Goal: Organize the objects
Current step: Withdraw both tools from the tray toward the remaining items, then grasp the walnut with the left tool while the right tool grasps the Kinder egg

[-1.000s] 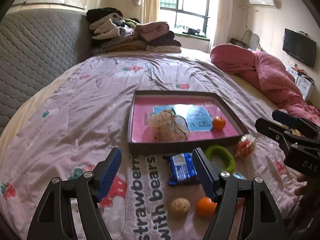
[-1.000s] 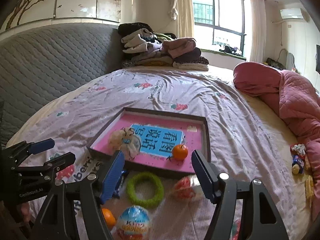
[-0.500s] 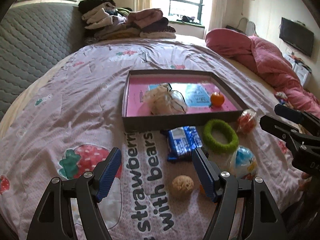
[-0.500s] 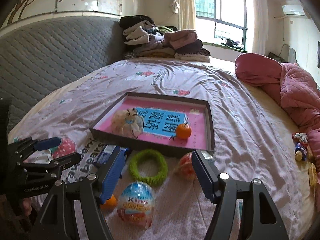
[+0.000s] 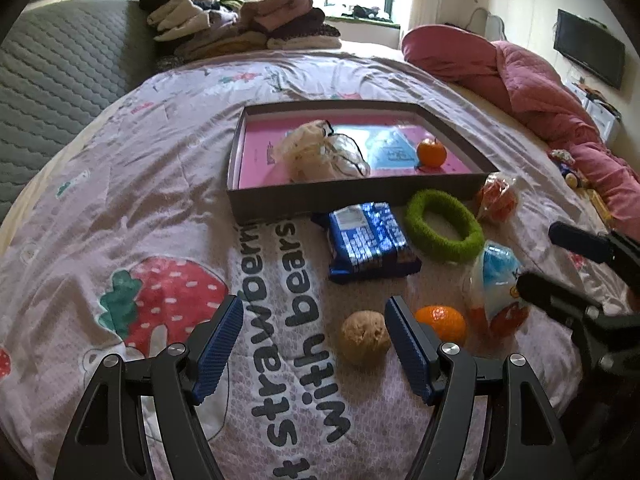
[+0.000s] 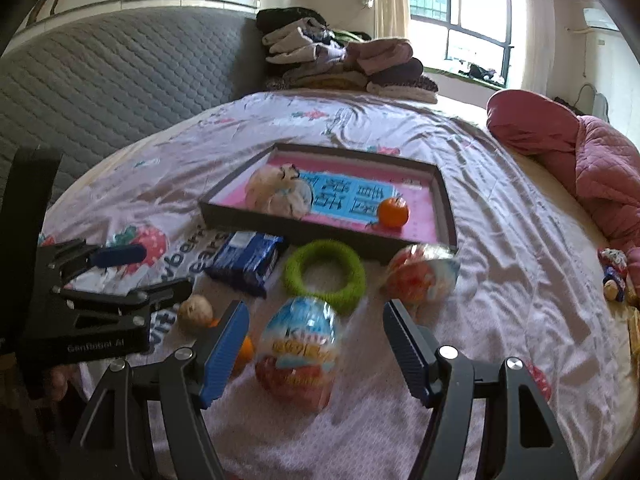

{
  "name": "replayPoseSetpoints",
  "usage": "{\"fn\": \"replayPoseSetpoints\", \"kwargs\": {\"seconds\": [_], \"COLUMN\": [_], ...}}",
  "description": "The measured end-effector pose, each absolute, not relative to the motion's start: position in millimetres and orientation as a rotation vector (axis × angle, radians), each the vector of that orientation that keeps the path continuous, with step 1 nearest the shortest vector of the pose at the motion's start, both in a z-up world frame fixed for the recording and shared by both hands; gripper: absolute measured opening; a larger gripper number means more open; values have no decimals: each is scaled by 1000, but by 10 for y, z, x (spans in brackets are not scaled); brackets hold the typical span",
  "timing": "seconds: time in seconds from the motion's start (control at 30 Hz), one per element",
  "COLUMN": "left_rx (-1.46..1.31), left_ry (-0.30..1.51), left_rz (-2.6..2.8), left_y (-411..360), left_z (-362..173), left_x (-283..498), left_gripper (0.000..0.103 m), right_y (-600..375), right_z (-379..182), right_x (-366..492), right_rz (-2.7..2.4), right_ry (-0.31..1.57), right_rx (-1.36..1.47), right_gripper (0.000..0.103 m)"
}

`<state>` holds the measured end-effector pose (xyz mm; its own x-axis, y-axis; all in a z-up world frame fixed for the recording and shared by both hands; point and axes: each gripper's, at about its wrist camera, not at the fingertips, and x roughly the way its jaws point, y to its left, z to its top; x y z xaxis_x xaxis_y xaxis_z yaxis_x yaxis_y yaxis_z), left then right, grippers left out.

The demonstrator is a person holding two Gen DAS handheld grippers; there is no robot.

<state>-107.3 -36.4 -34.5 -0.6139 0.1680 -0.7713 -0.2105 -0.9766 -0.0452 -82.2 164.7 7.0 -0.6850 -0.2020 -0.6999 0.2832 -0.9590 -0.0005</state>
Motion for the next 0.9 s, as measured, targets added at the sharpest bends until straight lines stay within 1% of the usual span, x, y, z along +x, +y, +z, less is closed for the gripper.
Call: {"fn": "replayPoseSetpoints", "kwargs": {"seconds": [0.6, 0.9], "left_rx": [-1325, -1321], "left_ry": [139, 119], "left_rz": [2580, 2569], "left_y": [-295, -216], "left_z": [-514, -590], "left_x": [-1030, -1091], "left_gripper": [74, 74], "right_y": [1633, 1622], "right_z": [-165, -294], "right_x": [-782, -851], "right_rz": [-2599, -2569], "right_ry": [177, 145], "right_rx": [1179, 1243], "right_gripper": [69, 69]}}
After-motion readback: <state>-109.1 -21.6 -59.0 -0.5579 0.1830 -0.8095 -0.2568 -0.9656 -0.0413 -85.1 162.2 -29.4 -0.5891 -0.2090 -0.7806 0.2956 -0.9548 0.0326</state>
